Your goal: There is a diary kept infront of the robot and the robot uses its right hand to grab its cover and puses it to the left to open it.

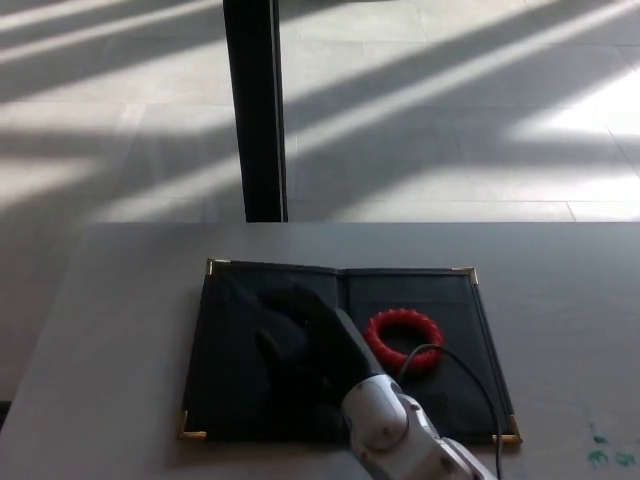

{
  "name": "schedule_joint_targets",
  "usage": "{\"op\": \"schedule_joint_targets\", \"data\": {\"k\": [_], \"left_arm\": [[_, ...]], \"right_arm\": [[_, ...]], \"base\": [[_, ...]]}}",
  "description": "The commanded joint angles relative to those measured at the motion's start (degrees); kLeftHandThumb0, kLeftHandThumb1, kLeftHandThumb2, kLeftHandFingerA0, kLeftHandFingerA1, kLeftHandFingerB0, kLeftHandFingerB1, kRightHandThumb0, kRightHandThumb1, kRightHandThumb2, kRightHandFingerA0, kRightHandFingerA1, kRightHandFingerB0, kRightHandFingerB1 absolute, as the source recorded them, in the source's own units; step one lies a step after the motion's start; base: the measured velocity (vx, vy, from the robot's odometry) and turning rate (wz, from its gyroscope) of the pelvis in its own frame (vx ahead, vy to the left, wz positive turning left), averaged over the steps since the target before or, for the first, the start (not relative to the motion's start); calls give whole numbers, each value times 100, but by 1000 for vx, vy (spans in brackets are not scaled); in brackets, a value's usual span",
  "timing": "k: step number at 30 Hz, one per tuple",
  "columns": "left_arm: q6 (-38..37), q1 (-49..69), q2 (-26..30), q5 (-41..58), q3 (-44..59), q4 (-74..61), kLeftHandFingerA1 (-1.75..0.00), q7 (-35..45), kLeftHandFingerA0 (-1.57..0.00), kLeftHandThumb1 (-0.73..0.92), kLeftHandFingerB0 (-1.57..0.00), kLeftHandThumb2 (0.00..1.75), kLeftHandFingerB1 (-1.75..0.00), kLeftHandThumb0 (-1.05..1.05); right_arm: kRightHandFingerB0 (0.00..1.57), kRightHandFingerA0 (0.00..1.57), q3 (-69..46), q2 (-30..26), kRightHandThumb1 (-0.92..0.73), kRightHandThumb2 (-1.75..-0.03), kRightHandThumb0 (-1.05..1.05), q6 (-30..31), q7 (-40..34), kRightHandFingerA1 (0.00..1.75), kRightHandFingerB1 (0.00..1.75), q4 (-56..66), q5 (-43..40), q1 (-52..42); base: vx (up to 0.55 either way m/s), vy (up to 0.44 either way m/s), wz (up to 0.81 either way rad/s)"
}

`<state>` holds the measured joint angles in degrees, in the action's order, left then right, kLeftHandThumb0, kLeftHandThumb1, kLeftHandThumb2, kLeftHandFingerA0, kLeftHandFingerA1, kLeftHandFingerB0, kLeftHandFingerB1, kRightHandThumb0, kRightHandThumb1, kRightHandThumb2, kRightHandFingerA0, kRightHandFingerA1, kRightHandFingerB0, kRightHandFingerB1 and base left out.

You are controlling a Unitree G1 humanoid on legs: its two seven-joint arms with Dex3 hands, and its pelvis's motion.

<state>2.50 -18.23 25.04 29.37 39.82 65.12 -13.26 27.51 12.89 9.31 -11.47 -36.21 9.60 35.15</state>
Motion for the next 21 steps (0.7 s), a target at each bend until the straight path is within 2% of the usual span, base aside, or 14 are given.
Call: {"op": "schedule_joint_targets", "data": {"k": [1,3,4,5,6,8,9,10,13,14,15,19,20,21], "left_arm": [[39,-70,107,-88,-51,13,-100,-79,-49,85,-26,136,-80,-93],[38,-64,115,-106,-84,20,-100,-59,-49,85,-26,136,-80,-93],[78,-40,115,-65,-84,24,-101,116,-43,92,-13,144,-76,-99],[141,9,131,-24,-89,-8,-101,324,-43,92,-13,144,-76,-99],[165,58,124,10,-90,-78,-129,477,-21,92,-13,104,-100,-105],[122,113,112,-19,-122,-99,-124,554,-20,92,-11,107,-95,-105],[141,139,109,-5,-113,-138,-127,562,-22,92,-10,106,-94,-105],[173,148,79,28,-79,-235,-122,435,-21,92,-12,104,-90,-105],[225,160,80,24,-66,-265,-109,362,-30,92,-16,102,-83,-104],[178,205,31,31,-55,-317,-107,364,-29,92,-16,102,-81,-104],[168,232,9,19,-65,-358,-106,357,-29,92,-16,103,-80,-104],[222,369,-44,89,5,-551,-102,378,-25,92,-13,103,-78,-104],[221,420,-59,65,-21,-599,-103,443,-24,92,-11,105,-79,-104],[199,398,-57,47,-6,-547,-122,322,-21,92,-10,106,-92,-104]], "right_arm": [[15,59,107,496,-92,-71,-86,220,-12,131,45,78,155,-258],[15,59,93,484,-92,-71,-86,132,-36,131,45,131,129,-329],[0,60,40,461,-70,-116,-73,-6,-47,94,48,81,76,-421],[0,60,26,443,-70,-116,-73,-67,-7,94,48,29,53,-443],[0,62,-24,414,-71,-116,-75,-187,46,98,48,12,-15,-539],[0,61,-72,338,-69,-115,-70,-243,142,92,47,7,-65,-716],[16,58,-103,325,-92,-71,-82,-182,165,152,46,0,-83,-765],[14,60,-194,238,-76,-80,-90,-259,178,146,48,6,-110,-862],[22,67,-374,137,-91,-73,-85,-242,202,165,47,27,-65,-763],[21,50,-413,27,-92,-72,-85,-131,162,115,43,179,47,-622],[21,54,-486,-24,-91,-70,-85,-79,137,147,45,278,79,-519],[19,72,-860,7,-74,-87,-95,401,249,151,45,739,-18,-227],[29,26,-1049,-105,-92,-70,-84,601,256,105,45,1045,-9,25],[29,32,-1480,-79,-89,-69,-80,641,342,56,48,1345,-417,171]], "base": [[0,0,0],[0,0,0],[0,0,0],[0,0,0],[0,0,0],[0,0,0],[0,0,0],[0,0,0],[0,0,0],[0,0,0],[0,0,0],[0,0,0],[0,0,0],[0,0,0]]}}
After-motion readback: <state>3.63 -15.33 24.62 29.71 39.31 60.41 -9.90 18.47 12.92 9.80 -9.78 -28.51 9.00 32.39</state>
